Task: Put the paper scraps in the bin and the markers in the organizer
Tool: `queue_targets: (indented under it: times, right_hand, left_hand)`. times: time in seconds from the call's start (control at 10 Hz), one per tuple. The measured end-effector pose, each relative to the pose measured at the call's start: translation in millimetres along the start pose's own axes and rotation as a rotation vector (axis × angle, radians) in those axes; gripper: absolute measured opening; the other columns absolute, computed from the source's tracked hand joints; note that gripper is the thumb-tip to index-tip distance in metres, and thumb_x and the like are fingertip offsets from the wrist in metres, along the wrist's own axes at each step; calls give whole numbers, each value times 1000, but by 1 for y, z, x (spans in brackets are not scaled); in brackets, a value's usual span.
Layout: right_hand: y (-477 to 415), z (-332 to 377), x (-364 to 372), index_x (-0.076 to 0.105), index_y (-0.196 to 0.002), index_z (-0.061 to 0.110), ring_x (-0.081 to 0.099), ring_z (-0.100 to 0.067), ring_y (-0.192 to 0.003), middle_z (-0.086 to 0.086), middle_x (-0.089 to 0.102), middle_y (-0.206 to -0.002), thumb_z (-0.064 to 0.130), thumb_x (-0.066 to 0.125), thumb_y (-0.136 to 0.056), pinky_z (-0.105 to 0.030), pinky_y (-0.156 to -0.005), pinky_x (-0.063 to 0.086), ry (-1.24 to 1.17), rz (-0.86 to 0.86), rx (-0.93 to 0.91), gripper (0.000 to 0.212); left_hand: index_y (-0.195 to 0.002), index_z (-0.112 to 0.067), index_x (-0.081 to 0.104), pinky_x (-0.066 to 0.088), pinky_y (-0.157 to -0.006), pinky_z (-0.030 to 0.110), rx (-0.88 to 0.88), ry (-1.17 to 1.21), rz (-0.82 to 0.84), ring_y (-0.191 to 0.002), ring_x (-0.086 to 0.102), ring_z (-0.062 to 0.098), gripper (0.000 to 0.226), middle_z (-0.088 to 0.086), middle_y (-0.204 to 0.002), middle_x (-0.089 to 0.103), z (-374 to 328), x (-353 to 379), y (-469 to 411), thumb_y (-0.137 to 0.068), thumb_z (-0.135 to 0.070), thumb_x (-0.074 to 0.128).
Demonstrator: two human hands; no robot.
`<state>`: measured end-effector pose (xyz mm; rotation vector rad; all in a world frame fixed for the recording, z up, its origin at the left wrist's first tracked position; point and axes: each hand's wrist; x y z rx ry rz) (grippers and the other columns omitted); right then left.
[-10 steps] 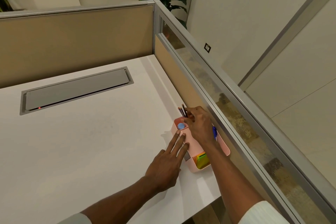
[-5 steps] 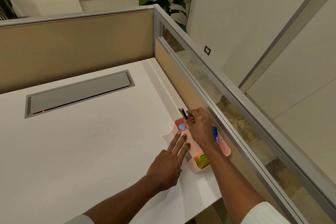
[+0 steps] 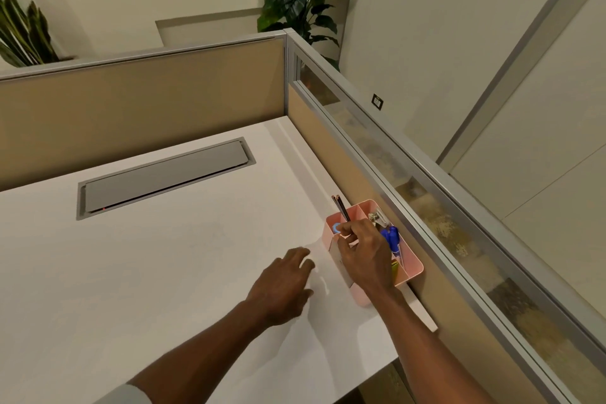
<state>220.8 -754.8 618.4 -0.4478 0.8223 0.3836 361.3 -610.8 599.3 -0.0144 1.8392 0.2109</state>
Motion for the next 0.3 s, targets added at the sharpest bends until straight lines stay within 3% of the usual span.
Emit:
queue_targets:
  times: [0.1, 0.3]
  right_hand:
    - [13, 17, -3, 73, -116, 15, 73, -25, -103, -5, 76, -118, 29, 77, -92, -49, -90, 63, -19, 11, -34, 28]
    - [33, 42, -9, 67, -120, 21, 67, -14, -97, 2, 73, -113, 44, 76, -91, -37, -87, 61, -29, 56, -44, 38]
  left_hand:
    - [-141, -16, 50, 43, -108, 38, -39, -71, -20, -143, 40, 26, 50, 6, -156, 40, 22, -10, 23, -99, -43, 59]
    - [-138, -17, 52, 41, -108, 37, -138, -122, -61, -141, 40, 24, 50, 4, -152, 43, 60, -27, 65, -97, -44, 60]
Point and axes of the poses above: each hand's wrist, its own y-axis away from the middle knuckle, its own x-axis out of the palm, z = x × y
